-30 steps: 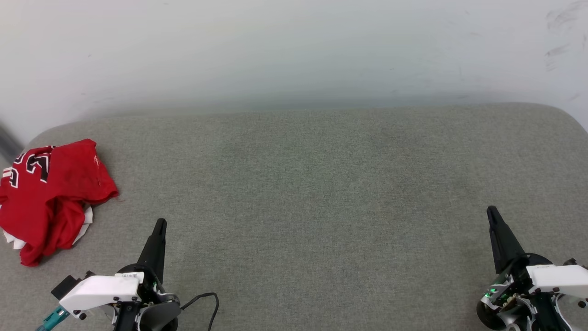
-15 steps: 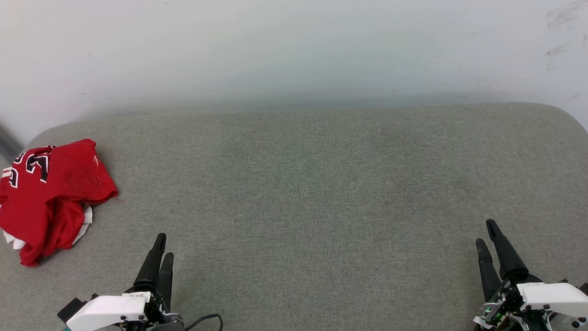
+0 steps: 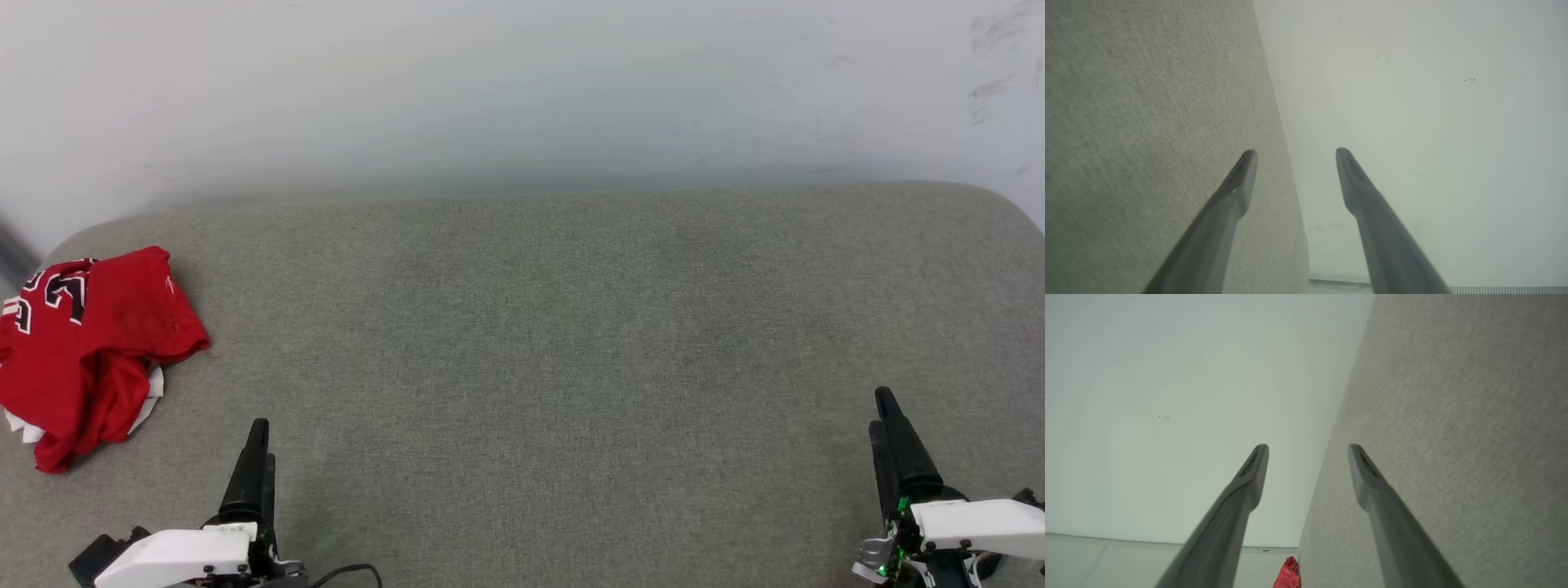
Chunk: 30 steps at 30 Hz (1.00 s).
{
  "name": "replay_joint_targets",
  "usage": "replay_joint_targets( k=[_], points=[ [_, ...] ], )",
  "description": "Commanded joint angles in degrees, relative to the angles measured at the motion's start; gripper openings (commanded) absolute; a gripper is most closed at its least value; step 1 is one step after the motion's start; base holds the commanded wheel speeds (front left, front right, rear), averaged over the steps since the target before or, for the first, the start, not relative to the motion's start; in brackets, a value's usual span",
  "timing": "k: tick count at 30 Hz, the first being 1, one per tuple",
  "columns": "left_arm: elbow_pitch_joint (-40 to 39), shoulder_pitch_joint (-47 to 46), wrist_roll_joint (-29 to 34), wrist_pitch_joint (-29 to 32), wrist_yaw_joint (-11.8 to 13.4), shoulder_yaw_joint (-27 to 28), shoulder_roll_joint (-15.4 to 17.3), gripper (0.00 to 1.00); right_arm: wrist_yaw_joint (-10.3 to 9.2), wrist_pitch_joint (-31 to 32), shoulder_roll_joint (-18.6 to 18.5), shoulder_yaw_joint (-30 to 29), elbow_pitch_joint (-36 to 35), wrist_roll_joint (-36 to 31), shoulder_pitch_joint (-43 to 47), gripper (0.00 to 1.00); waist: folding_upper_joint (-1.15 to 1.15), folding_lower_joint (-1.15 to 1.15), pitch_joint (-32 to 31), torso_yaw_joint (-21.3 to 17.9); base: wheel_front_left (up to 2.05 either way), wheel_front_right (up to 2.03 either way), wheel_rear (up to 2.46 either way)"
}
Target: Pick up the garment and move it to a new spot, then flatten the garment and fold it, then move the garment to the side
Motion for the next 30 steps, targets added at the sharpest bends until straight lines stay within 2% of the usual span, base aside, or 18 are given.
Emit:
replay_joint_targets(
  k=[1,8,15,16,17,18,26,30],
  points=[
    [-1.4,-0.36,1.81,-0.64,-0.09,0.61,0.21,1.0,0.09,-0.65,-0.04,-0.51,-1.19,-2.6,-0.71,1.0,0.0,0.0,0.01,0.03,0.0,0.0,0.0],
    [-4.62,-0.34,10.83,-2.26,0.23,4.09,0.23,1.0,0.1,-2.27,-0.03,-0.65,-4.2,-12.99,-0.93,1.0,0.0,0.0,0.18,0.12,0.0,0.0,0.0],
    [-9.94,-0.16,18.97,-3.75,1.21,3.87,0.25,1.0,0.1,-3.8,-0.03,0.59,-9.08,-25.65,-1.31,1.0,0.0,0.0,0.48,0.19,0.0,0.0,0.0],
    [-9.94,-0.16,18.97,-3.75,1.21,3.87,0.25,1.0,0.1,-3.8,-0.03,0.59,-9.08,-25.65,-1.31,1.0,0.0,0.0,0.48,0.19,0.0,0.0,0.0],
    [-12.07,0.1,23.2,-4.15,1.84,3.13,0.26,1.0,0.1,-4.2,-0.03,0.98,-10.34,-29.72,-1.37,1.0,0.0,0.0,0.59,0.18,0.0,0.0,0.0],
    [-12.07,0.1,23.2,-4.15,1.84,3.13,0.26,1.0,0.1,-4.2,-0.03,0.98,-10.34,-29.72,-1.37,1.0,0.0,0.0,0.59,0.18,0.0,0.0,0.0],
    [-19.0,0.82,36.47,-5.73,7.42,-1.75,0.29,1.0,0.11,-5.78,-0.02,3.25,-13.88,-41.81,-1.68,1.0,0.0,0.0,0.96,0.18,0.0,0.0,0.0],
    [-21.01,1.41,41.89,-6.47,8.15,-4.41,0.3,1.0,0.11,-6.5,-0.02,4.57,-15.16,-47.48,-1.66,1.0,0.0,0.0,1.08,0.17,0.0,0.0,0.0]
  ],
)
